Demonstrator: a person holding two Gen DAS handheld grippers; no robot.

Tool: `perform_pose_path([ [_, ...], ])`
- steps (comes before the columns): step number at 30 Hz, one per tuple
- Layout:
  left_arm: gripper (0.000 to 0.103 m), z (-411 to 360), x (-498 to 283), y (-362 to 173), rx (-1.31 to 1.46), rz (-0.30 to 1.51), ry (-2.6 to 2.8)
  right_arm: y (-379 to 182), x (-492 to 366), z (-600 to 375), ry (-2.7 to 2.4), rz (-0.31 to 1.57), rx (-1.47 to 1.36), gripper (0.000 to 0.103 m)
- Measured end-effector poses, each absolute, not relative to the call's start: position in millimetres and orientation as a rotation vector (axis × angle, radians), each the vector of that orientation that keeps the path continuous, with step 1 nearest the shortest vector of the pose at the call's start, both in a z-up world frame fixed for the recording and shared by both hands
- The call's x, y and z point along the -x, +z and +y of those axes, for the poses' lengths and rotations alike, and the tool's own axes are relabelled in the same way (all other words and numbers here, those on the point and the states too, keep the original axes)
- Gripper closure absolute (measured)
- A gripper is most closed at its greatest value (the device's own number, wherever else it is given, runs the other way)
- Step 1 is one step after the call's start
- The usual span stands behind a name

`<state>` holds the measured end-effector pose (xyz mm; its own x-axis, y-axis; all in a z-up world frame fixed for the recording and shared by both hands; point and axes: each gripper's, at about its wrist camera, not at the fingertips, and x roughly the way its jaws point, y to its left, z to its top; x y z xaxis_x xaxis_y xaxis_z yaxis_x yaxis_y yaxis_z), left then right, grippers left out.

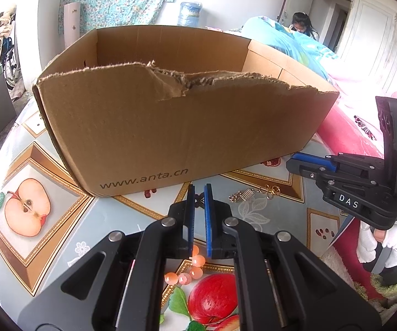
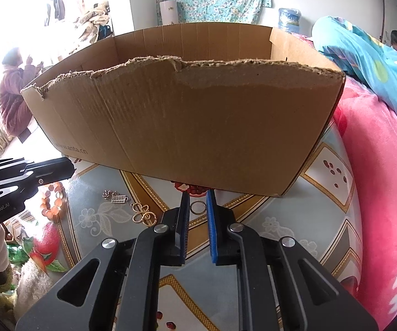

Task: Organize jewelry
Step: 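Carry both tools over the box and open them to release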

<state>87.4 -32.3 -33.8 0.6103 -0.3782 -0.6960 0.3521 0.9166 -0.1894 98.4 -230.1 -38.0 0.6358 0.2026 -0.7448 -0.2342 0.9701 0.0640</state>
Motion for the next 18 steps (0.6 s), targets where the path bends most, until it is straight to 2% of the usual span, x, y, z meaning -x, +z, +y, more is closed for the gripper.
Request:
perform_pose_path([
  [7,0.097,-26.7,-70.5,-5.5,0.06,0.742,-0.447,-8.9,-76.0,-234.4,0.264,0.776,0.034,0.091],
  [18,0.097,-28.7,-73.3,74.9,0.04,0.572,-0.528,79.1,-79.1,-228.5,0.391,0.577,0.011,0.091],
])
